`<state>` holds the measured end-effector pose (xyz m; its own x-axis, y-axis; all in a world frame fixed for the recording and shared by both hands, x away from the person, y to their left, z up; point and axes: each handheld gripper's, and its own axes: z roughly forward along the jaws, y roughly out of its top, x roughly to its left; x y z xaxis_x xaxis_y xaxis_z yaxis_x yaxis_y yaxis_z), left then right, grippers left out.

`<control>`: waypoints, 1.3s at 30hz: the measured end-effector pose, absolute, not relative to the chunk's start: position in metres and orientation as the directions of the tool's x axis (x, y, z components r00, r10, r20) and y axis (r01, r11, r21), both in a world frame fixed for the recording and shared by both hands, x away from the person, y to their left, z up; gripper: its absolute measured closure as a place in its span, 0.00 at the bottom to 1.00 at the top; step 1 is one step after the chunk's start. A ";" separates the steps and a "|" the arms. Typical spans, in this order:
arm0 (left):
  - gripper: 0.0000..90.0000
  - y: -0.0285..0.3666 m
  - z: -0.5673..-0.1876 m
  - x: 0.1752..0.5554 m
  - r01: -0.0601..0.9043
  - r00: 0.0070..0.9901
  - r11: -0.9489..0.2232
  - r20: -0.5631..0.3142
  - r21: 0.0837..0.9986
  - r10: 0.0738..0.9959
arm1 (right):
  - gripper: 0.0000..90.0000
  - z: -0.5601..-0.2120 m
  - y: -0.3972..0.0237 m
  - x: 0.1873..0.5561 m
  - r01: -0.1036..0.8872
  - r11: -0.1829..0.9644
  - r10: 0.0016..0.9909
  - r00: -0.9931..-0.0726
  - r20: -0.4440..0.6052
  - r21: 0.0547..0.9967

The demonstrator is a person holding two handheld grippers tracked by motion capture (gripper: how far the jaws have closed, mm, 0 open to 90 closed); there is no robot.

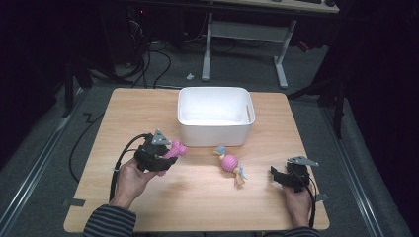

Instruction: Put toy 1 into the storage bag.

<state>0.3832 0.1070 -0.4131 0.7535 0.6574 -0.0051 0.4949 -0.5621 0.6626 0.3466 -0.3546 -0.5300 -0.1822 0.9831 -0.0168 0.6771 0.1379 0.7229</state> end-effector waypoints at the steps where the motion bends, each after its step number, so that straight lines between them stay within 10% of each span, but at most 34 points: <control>1: 0.66 0.107 -0.413 0.383 0.495 0.754 -0.562 -0.005 0.663 0.657 | 0.32 -0.530 -0.355 0.347 0.677 0.138 0.983 -0.182 -0.017 0.723; 39: 0.66 0.101 -0.367 0.408 0.515 0.754 -0.511 -0.081 0.689 0.651 | 0.32 -0.530 -0.354 0.347 0.677 0.140 0.983 -0.185 -0.018 0.723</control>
<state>0.4075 0.1006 -0.3673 0.7545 0.6513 -0.0811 0.5148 -0.5106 0.6886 0.3469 -0.3545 -0.5300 -0.1848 0.9826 -0.0179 0.6769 0.1404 0.7225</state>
